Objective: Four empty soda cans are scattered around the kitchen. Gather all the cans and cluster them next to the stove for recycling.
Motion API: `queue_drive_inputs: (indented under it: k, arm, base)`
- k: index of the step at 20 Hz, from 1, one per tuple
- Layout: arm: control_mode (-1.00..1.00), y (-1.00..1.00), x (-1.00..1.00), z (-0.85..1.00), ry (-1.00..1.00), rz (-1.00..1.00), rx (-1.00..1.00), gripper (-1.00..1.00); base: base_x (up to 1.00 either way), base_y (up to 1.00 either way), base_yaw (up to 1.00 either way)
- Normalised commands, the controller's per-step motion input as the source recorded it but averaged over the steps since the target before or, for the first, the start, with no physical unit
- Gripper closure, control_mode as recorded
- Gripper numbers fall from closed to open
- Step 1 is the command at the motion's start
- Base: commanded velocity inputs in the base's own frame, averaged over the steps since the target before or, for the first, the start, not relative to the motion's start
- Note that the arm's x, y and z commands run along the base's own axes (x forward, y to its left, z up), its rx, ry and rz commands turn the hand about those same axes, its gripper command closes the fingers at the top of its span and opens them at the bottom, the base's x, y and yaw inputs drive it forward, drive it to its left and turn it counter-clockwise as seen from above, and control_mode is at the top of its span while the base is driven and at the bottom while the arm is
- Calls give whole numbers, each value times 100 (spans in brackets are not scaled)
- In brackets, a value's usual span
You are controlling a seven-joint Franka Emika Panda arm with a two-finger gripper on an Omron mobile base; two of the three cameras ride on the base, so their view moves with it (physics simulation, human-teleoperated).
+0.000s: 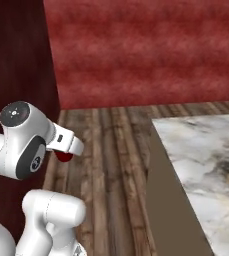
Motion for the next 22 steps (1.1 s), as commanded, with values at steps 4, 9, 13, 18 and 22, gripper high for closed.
queue_drive_inputs:
  k: [4, 9, 13, 18, 22]
  arm:
    - [100, 0, 0, 0, 0, 0, 0, 100]
    - [100, 0, 0, 0, 0, 0, 0, 100]
    - [100, 0, 0, 0, 0, 0, 0, 100]
    - [100, 0, 0, 0, 0, 0, 0, 100]
    - [100, 0, 0, 0, 0, 0, 0, 100]
  base:
    - [81, 74, 0]
    - [83, 58, 0]
    - [87, 35, 0]
    - [82, 22, 0]
    - [74, 22, -1]
